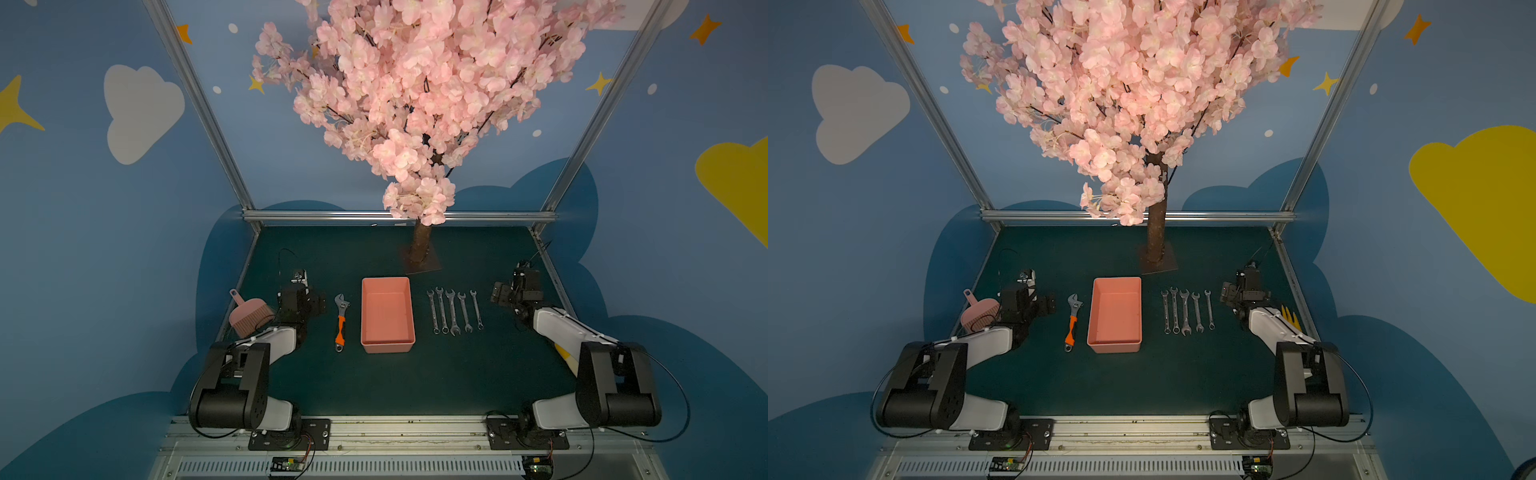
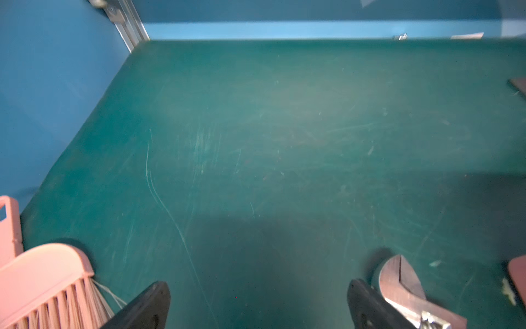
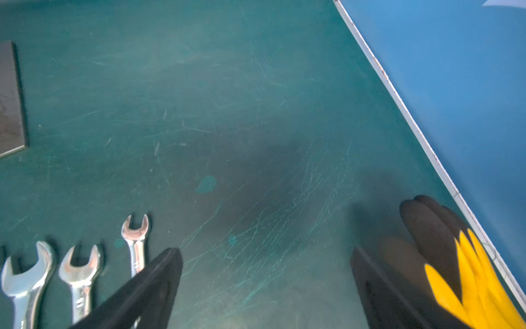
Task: Take out the wrench from the storage box
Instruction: Reset both arms
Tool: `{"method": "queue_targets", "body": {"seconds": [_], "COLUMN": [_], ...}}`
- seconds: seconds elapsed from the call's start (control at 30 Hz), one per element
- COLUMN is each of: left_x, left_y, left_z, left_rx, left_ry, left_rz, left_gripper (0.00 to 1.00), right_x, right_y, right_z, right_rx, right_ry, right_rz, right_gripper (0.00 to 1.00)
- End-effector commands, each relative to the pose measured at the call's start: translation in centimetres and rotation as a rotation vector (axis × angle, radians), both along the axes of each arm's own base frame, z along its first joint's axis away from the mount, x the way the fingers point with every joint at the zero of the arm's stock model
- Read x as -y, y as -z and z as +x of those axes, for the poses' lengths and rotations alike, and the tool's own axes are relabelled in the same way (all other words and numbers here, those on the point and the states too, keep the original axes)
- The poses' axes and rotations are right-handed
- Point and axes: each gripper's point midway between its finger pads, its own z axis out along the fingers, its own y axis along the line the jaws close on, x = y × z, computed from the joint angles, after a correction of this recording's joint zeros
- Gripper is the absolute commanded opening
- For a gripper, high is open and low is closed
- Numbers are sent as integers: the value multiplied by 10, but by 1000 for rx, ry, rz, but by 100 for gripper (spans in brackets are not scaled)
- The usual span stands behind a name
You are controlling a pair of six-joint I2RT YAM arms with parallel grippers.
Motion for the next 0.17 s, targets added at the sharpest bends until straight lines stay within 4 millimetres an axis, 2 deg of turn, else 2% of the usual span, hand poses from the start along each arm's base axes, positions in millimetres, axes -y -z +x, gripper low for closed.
{"method": "queue_targets", "body": {"seconds": [0.0,0.13], "left_x": [3,6], "left_y": [-19,-19], "left_z": [11,11], "left_rx": [84,91], "left_ry": [28,45], "left_rz": [-8,-15], "left_gripper": [100,100], "right_x": [4,6], "right_y": [-11,-10], "right_z": [7,7], "right_rx": [74,72], "right_ry": [13,23], "right_rz": [-44,-45], "right_gripper": [98,98]}}
